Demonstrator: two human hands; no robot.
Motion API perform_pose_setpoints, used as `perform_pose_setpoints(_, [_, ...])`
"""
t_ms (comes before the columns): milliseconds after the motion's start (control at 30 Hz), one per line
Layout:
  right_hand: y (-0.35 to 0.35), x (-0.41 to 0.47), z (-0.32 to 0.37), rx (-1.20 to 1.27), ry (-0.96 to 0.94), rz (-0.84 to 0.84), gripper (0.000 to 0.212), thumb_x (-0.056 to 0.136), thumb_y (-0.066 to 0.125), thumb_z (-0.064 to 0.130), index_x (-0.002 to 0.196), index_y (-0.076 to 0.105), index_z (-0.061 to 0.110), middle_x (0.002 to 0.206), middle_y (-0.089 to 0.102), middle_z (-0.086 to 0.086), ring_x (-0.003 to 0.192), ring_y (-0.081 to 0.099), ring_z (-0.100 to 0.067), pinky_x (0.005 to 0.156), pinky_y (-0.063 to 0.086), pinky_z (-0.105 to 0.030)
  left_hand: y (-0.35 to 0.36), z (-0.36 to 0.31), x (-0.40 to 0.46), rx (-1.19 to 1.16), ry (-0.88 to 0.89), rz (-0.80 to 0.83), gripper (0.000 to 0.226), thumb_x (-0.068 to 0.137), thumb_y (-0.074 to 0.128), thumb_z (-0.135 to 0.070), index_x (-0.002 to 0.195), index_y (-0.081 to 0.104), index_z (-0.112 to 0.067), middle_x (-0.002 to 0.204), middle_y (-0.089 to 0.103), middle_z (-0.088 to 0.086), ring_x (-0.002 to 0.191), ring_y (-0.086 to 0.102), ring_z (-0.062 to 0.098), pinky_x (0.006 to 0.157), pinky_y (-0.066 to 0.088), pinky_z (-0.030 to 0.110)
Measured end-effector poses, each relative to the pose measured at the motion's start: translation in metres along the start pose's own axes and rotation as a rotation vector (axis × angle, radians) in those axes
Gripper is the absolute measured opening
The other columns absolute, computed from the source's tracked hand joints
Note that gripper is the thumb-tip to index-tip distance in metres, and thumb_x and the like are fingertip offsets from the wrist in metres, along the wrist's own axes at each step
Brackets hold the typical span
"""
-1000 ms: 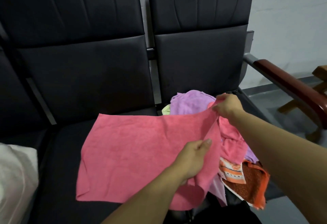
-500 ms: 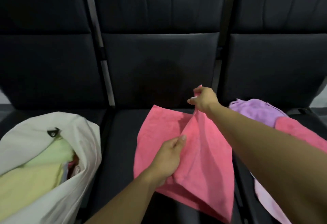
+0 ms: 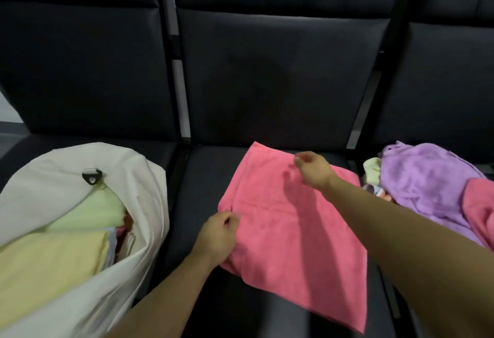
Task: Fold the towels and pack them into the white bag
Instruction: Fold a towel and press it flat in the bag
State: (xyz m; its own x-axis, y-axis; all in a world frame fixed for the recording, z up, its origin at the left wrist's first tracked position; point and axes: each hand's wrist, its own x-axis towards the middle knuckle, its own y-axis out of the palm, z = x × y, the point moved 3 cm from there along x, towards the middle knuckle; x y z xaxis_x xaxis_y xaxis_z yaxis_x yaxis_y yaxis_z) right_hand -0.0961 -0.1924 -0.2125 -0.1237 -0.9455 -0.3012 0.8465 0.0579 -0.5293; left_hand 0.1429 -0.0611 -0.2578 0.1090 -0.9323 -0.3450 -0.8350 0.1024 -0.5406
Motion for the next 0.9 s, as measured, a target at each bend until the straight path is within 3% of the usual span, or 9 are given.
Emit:
perform_pose_setpoints(67, [-0.020,-0.012,-0.024,-0.150,-0.023,-0.021,0.024,0.100,0.049,0.010,0.089,0.069,0.002,0.087,0.061,-0.011,0.084,0.056,-0.025,0.083,0.049,-0.042,0.000,-0.005,0.001,0.233,0.100,0.045,0.037,0.103,0.050,-0.039,0.078,0.056,-0.012,0.085,0.056,-0.002,0.077,0.059,0.020,0.074,0.047,0.036])
perform_pose_setpoints(100, [-0.028,-0.020,-0.037,-0.191,-0.015,-0.030,0.026,0.099,0.049,0.009,0.084,0.068,0.002,0.087,0.063,-0.011,0.085,0.058,-0.025,0.082,0.048,-0.039,-0.001,-0.004,0.003,0.321,0.120,0.061,0.035,0.103,0.049,-0.040,0.080,0.056,-0.014,0.090,0.055,-0.002,0.082,0.059,0.020,0.078,0.048,0.037])
perform_pose_setpoints(200, [-0.042,-0.041,-0.074,-0.243,0.047,-0.037,0.023,0.099,0.056,0.014,0.098,0.073,-0.002,0.105,0.072,-0.016,0.102,0.066,-0.030,0.091,0.049,-0.036,-0.011,0.002,0.005,0.448,0.041,0.083,0.031,0.106,0.041,-0.040,0.088,0.055,-0.019,0.097,0.063,0.002,0.087,0.060,0.023,0.079,0.047,0.037])
perform_pose_setpoints(333, [-0.053,-0.063,-0.114,-0.436,0.158,-0.014,0.025,0.095,0.059,0.023,0.110,0.072,0.007,0.121,0.068,-0.016,0.118,0.060,-0.035,0.100,0.045,-0.035,-0.025,0.010,0.007,0.614,-0.059,0.100,0.033,0.106,0.030,-0.045,0.093,0.050,-0.022,0.111,0.068,0.011,0.089,0.059,0.029,0.078,0.044,0.037])
perform_pose_setpoints(500, [-0.067,-0.083,-0.135,-0.395,0.303,-0.080,0.031,0.087,0.064,0.033,0.118,0.065,0.025,0.122,0.058,-0.015,0.120,0.052,-0.034,0.106,0.043,-0.038,-0.036,0.012,-0.004,0.847,-0.183,0.097,0.061,0.102,0.022,-0.062,0.119,0.058,-0.017,0.124,0.064,0.012,0.109,0.063,0.031,0.094,0.050,0.043])
perform_pose_setpoints(600, [-0.076,-0.088,-0.147,-0.273,0.356,-0.151,0.038,0.080,0.069,0.032,0.113,0.062,0.013,0.113,0.062,-0.017,0.097,0.062,-0.032,0.081,0.050,-0.031,-0.030,0.006,0.000,0.717,-0.191,-0.027,0.060,0.101,0.028,-0.063,0.118,0.058,-0.014,0.121,0.064,0.012,0.107,0.064,0.033,0.093,0.051,0.044])
perform_pose_setpoints(667, [-0.078,-0.089,-0.156,-0.193,0.363,-0.167,0.046,0.072,0.073,0.033,0.102,0.061,0.000,0.091,0.065,-0.014,0.075,0.061,-0.026,0.063,0.051,-0.028,-0.018,-0.004,0.007,0.586,-0.152,-0.104,0.052,0.100,0.041,-0.059,0.118,0.057,-0.013,0.121,0.059,0.013,0.108,0.061,0.034,0.092,0.051,0.046])
perform_pose_setpoints(800, [-0.075,-0.091,-0.168,-0.061,0.350,-0.261,0.028,0.077,0.078,0.024,0.065,0.058,0.009,0.061,0.060,-0.007,0.063,0.063,-0.030,0.070,0.060,-0.052,0.007,-0.014,0.026,0.381,-0.191,-0.197,0.061,0.094,0.061,-0.054,0.132,0.052,-0.007,0.134,0.050,0.020,0.125,0.050,0.040,0.105,0.044,0.050])
perform_pose_setpoints(900, [-0.072,-0.089,-0.166,-0.021,0.311,-0.319,0.043,0.082,0.079,0.026,0.054,0.049,0.014,0.051,0.054,-0.002,0.052,0.056,-0.025,0.060,0.054,-0.041,0.015,-0.019,0.037,0.349,-0.243,-0.295,0.073,0.089,0.067,-0.056,0.136,0.047,-0.004,0.138,0.047,0.022,0.128,0.045,0.041,0.107,0.040,0.050])
